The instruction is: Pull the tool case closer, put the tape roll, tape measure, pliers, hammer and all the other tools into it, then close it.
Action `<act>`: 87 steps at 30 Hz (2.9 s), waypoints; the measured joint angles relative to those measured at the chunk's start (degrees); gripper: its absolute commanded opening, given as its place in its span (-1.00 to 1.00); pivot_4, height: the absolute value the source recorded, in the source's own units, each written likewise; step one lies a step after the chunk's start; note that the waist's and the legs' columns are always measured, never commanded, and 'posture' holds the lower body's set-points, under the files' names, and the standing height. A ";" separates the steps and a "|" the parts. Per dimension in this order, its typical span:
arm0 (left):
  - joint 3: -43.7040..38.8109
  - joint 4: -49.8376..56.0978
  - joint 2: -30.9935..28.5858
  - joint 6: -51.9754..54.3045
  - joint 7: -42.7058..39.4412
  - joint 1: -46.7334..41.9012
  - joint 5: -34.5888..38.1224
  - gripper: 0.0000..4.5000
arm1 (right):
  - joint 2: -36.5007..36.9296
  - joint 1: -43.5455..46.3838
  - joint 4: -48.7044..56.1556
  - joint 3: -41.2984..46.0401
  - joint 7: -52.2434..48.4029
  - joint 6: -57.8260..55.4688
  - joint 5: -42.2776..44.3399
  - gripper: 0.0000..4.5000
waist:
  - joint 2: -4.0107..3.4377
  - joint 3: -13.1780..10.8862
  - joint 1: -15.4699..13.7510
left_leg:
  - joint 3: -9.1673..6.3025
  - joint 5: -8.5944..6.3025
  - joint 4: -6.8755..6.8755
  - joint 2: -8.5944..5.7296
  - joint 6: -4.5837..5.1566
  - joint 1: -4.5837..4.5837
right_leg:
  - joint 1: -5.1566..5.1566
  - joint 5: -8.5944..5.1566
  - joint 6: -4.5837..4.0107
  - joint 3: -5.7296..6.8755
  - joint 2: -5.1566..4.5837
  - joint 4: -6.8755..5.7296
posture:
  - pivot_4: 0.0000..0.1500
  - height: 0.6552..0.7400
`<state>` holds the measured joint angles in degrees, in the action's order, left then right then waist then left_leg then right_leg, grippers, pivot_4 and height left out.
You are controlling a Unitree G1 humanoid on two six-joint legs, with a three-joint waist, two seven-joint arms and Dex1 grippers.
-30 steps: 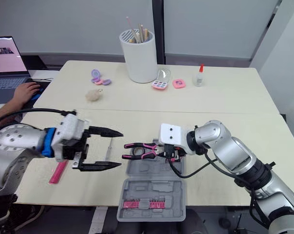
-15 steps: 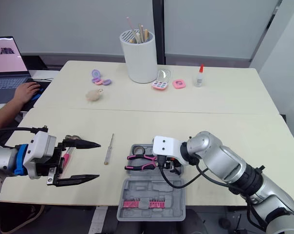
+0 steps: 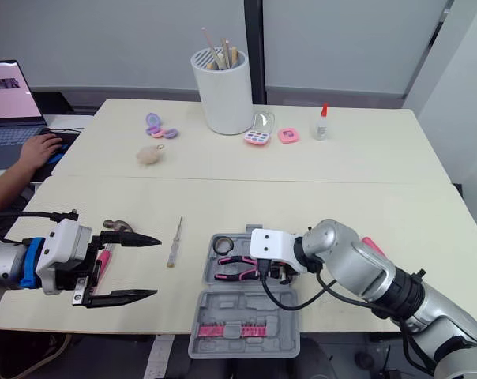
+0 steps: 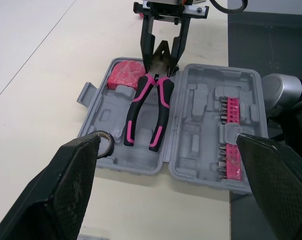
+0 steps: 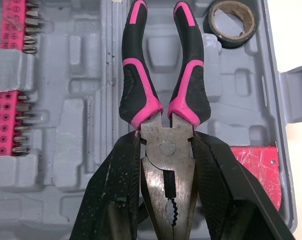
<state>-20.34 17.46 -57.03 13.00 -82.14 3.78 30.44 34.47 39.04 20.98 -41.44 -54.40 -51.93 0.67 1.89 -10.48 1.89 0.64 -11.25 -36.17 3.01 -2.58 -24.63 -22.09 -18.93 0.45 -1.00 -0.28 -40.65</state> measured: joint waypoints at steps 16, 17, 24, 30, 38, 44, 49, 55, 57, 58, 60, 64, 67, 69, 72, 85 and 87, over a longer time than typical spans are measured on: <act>-0.03 0.34 -0.99 -0.21 -0.96 1.90 -0.09 1.00 | -4.81 -0.01 -6.13 -1.17 0.98 2.60 -2.93 -0.43 | 0.00 0.00 -0.02 | 0.04 0.00 -0.01 0.08 0.00 0.00 | -0.07 -0.01 -0.02 -0.01 0.08 -0.11 | 1.00 1.00; -0.03 0.34 -1.01 -0.37 -0.95 1.90 -0.11 1.00 | -5.20 -0.01 -6.54 -1.43 1.03 2.76 -3.08 -0.43 | 0.00 0.00 -0.02 | 0.04 0.00 -0.01 0.10 0.00 0.00 | -0.07 -0.01 -0.03 -0.02 0.09 -0.11 | 1.00 1.00; -0.03 0.34 -1.04 -0.78 -0.76 2.31 -0.14 1.00 | -7.01 -0.01 -8.70 -1.57 0.92 4.22 -4.20 -0.43 | 0.01 0.01 -0.01 | 0.07 0.00 -0.01 0.20 0.00 0.00 | -0.10 -0.01 -0.03 -0.01 0.16 -0.12 | 1.00 1.00; -0.02 0.33 -1.03 -1.07 -0.47 2.36 -0.39 1.00 | -7.91 -1.13 -11.15 -1.73 1.27 6.58 -5.21 -0.43 | 0.02 0.01 -0.02 | 0.08 0.00 -0.01 0.37 -0.01 0.00 | -0.12 0.00 -0.06 -0.01 0.32 -0.13 | 1.00 1.00; -0.01 0.06 -1.03 -2.17 0.01 2.36 -0.82 1.00 | -7.90 -2.71 -12.00 -1.66 1.95 9.13 -6.58 -0.01 | 0.02 0.02 -0.03 | 0.13 0.00 -0.01 0.41 -0.01 0.01 | -0.14 0.00 -0.08 -0.03 0.35 -0.13 | 1.00 1.00; 0.22 -0.19 -1.03 -2.60 0.09 2.20 -1.32 1.00 | -8.05 -3.22 -10.88 1.64 1.26 8.81 -4.67 0.67 | 0.02 0.02 -0.05 | 0.12 0.00 -0.01 0.43 -0.01 0.00 | -0.14 0.01 -0.09 -0.02 0.37 -0.14 | 1.00 1.00; 1.48 -1.57 -1.01 -3.43 0.17 1.04 -1.48 1.00 | -9.35 -6.79 -7.46 8.99 -0.58 13.75 1.71 0.67 | 0.06 0.04 -0.09 | 0.09 0.00 0.00 0.46 -0.01 0.01 | -0.13 0.01 -0.09 0.00 0.40 -0.13 | 1.00 1.00; 2.45 -2.23 -0.99 -3.81 0.17 0.11 -1.53 1.00 | -12.50 -16.71 -12.15 13.55 2.21 30.32 4.00 0.17 | 0.10 0.07 -0.08 | 0.19 0.01 -0.03 0.45 -0.02 0.03 | -0.12 0.01 -0.10 -0.04 0.42 -0.14 | 1.00 1.00; 2.45 -2.28 -0.99 -3.82 0.16 0.11 -1.53 1.00 | -13.56 -18.12 -14.40 14.53 3.63 33.05 3.95 -0.03 | 0.10 0.07 0.00 | 0.24 0.01 -0.03 0.48 -0.02 0.06 | -0.13 0.04 -0.15 -0.05 0.44 -0.17 | 1.00 1.00; 2.45 -2.27 -0.99 -3.82 0.17 0.12 -1.53 1.00 | -14.40 -18.29 -15.56 15.23 4.66 34.38 3.93 -0.13 | 0.10 0.07 0.06 | 0.29 0.01 -0.03 0.53 -0.02 0.11 | -0.13 0.04 -0.16 -0.07 0.50 -0.20 | 1.00 1.00; 2.45 -2.25 -0.99 -3.83 0.21 0.14 -1.53 1.00 | -14.98 -18.35 -16.80 15.56 5.81 36.97 3.26 -0.32 | 0.11 0.07 0.07 | 0.27 0.01 -0.02 0.61 -0.02 0.15 | -0.12 0.04 -0.16 -0.09 0.64 -0.20 | 1.00 1.00; 2.45 -2.25 -0.99 -3.89 0.23 0.23 -1.57 1.00 | -15.46 -20.68 -19.39 15.04 6.53 40.23 1.97 -0.68 | 0.10 0.07 -0.09 | 0.26 0.01 0.01 0.63 -0.02 0.14 | -0.12 0.02 -0.21 -0.16 0.68 -0.20 | 1.00 1.00; 2.45 -2.25 -0.99 -4.38 0.15 0.37 -1.59 1.00 | -15.51 -21.38 -20.55 14.74 6.91 41.26 0.77 -0.95 | 0.11 0.07 -0.03 | 0.32 0.01 0.00 0.62 -0.02 0.16 | -0.12 0.03 -0.23 -0.17 0.68 -0.21 | 1.00 1.00; 2.45 -2.25 -0.99 -4.60 0.13 0.45 -1.59 1.00 | -15.68 -21.59 -21.35 14.72 7.06 41.82 0.44 -0.98 | 0.11 0.08 -0.02 | 0.34 0.01 0.00 0.62 -0.02 0.18 | -0.11 0.04 -0.25 -0.17 0.68 -0.22 | 1.00 1.00; 2.50 -2.25 -0.99 -4.70 0.21 0.47 -1.59 1.00 | -16.73 -21.47 -23.62 14.71 8.32 42.14 -0.77 -0.98 | 0.12 0.08 -0.03 | 0.32 0.01 0.00 0.64 -0.02 0.18 | -0.11 0.04 -0.25 -0.19 0.68 -0.22 | 1.00 1.00; 3.57 -2.27 -0.61 -4.96 1.31 0.56 -1.97 1.00 | -16.40 -18.37 -26.90 11.11 8.41 43.71 -7.80 -0.98 | 0.20 0.24 -0.01 | 0.59 0.00 0.09 0.67 -0.02 0.61 | 0.11 0.05 -0.27 -0.40 0.69 -0.23 | 1.00 1.00; 3.57 -2.26 -0.56 -4.96 1.51 1.08 -2.00 1.00 | -16.29 -18.34 -26.91 10.89 8.39 43.96 -8.41 -0.98 | 0.24 0.26 -0.02 | 0.73 0.00 0.13 0.68 -0.02 0.75 | 0.18 0.05 -0.27 -0.65 0.69 -0.23 | 1.00 1.00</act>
<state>-16.77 15.21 -57.58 8.04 -80.62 4.86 28.44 18.18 20.70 -5.93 -30.55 -46.00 -7.97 -7.74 2.14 -10.22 1.87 1.37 -11.26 -36.04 3.68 -2.60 -23.88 -21.91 -18.88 0.18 -1.65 0.41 -40.87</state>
